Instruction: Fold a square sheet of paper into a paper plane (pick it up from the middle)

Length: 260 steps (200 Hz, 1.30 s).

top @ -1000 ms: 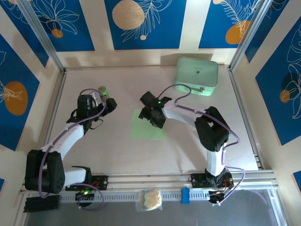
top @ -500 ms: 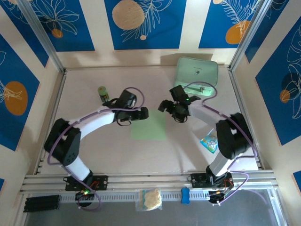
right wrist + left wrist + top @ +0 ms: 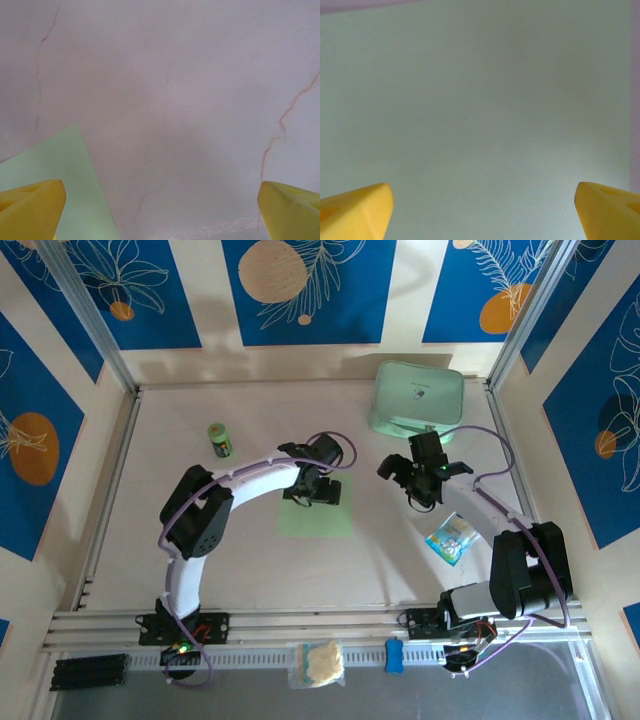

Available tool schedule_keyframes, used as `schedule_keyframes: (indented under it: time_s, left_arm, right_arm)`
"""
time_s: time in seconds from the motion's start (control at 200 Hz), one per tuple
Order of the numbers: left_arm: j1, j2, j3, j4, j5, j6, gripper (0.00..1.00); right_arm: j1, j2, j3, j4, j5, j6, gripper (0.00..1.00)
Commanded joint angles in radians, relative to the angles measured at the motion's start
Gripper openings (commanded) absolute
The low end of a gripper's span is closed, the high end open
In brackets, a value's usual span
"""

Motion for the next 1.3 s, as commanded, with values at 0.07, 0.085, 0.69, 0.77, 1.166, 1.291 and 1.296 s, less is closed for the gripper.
schedule_keyframes:
  time_s: [0.07,0.085,0.69,0.77,1.166,1.291,1.296]
  left_arm:
    - [-0.015,0.069,0.082,-0.087,-0.003,-0.029,0.88]
    - [-0.016,0.076,0.089,-0.093,-0.005,-0.032,0.88]
    - [-0.030,0.195,0.118,-0.151,-0.037,-0.094,0.84]
    - [-0.030,0.199,0.105,-0.143,-0.031,-0.096,0.83]
    - [-0.029,0.168,0.069,-0.094,-0.012,-0.100,0.79]
    - [-0.027,0.126,0.048,-0.056,0.001,-0.102,0.70]
    - [-0.027,0.124,0.047,-0.055,0.002,-0.102,0.70]
  right_arm:
    - [-0.018,-0.013,-0.016,0.028,-0.061,-0.020,0.99]
    - [-0.017,-0.013,-0.016,0.030,-0.068,-0.020,0.99]
    - [-0.024,0.017,-0.007,0.040,-0.113,-0.005,1.00]
    - [-0.025,0.019,-0.006,0.039,-0.110,-0.001,1.00]
    - [-0.029,0.022,-0.007,0.033,-0.107,0.011,1.00]
    - [-0.032,0.016,-0.008,0.032,-0.107,0.013,0.99]
    - [-0.032,0.016,-0.008,0.033,-0.106,0.014,0.99]
